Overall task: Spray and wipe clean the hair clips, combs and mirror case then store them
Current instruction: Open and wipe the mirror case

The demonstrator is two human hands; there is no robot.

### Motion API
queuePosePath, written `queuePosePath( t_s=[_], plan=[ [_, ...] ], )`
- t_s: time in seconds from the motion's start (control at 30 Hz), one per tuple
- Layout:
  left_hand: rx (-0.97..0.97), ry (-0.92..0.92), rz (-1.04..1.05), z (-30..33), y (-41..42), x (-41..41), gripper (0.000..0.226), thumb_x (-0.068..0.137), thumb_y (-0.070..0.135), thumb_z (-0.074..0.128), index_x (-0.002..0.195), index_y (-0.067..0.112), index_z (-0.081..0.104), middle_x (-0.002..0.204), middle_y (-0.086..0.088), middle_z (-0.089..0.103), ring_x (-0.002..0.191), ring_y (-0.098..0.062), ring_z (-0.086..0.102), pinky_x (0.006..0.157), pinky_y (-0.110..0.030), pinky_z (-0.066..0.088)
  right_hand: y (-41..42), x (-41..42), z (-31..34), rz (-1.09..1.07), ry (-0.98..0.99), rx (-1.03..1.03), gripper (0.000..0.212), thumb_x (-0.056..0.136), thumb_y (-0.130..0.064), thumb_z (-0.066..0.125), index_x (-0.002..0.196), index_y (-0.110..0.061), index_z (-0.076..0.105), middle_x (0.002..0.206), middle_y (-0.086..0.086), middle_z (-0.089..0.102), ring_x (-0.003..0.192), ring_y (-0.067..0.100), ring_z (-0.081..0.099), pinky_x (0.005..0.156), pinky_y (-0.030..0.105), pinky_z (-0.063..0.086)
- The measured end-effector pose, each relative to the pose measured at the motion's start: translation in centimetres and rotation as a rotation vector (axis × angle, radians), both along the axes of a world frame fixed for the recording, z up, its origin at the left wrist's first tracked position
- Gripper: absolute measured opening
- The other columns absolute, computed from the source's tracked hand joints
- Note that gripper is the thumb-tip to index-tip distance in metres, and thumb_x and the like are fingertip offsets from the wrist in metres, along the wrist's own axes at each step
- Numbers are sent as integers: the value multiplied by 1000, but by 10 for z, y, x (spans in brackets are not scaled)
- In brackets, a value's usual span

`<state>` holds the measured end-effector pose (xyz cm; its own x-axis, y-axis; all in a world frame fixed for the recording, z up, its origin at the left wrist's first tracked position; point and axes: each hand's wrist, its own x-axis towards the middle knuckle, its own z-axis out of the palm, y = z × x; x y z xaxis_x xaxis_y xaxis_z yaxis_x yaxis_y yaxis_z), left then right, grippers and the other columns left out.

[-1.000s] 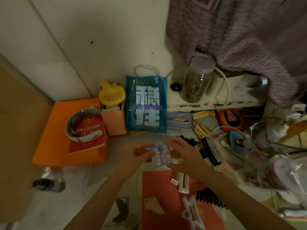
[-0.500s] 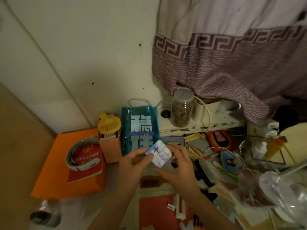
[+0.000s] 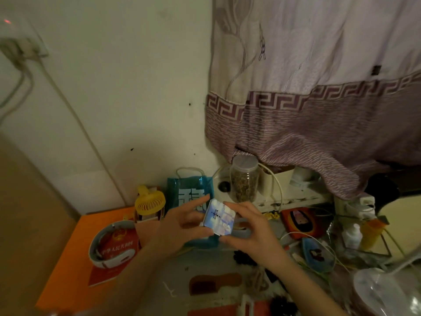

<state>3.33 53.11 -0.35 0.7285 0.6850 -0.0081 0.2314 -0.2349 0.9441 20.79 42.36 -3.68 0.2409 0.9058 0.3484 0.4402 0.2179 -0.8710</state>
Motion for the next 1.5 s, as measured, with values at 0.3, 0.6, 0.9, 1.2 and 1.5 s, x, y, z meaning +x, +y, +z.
queuePosePath(
  t_s=[0.3, 0.6, 0.9, 1.2, 1.5],
  plan=[
    [212, -49, -115, 55, 16, 18, 73, 65, 16, 81, 127, 34, 48, 107, 14, 71, 102, -10, 67, 80, -24, 57, 7, 29, 59, 87, -44, 91, 65, 71, -8, 83, 129, -18, 55, 116, 5, 56, 106, 11, 57, 89, 29, 50],
    [482, -168, -56, 130, 14, 29, 67, 55, 26, 83, 116, 32, 56, 102, 12, 73, 91, -10, 71, 73, -23, 58, 21, 38, 139, 48, -391, 233, 70, 69, -22, 85, 131, -11, 54, 117, 3, 53, 111, 17, 50, 94, 22, 40],
    [727, -211, -92, 203, 10, 31, 61, 57, 25, 81, 114, 22, 56, 89, 14, 74, 89, 2, 68, 79, -10, 50, 23, 43, 212, 20, -616, 379, 65, 71, -23, 84, 129, -14, 56, 106, 1, 54, 98, 15, 52, 83, 27, 44],
    [499, -315, -104, 209, 3, 29, 66, 59, 21, 81, 119, 26, 54, 97, 2, 75, 89, -19, 72, 73, -26, 58, 13, 51, 217, 130, -256, 499, 66, 65, -14, 86, 125, -15, 57, 112, -2, 61, 106, 12, 58, 90, 32, 52],
    [277, -474, -59, 191, 0, 38, 62, 61, 16, 78, 117, 31, 56, 102, 3, 74, 92, -20, 72, 69, -22, 56, 26, 57, 196, 382, 366, 420, 57, 68, 1, 76, 119, -16, 59, 115, 0, 68, 106, 21, 66, 84, 27, 54]
  ],
)
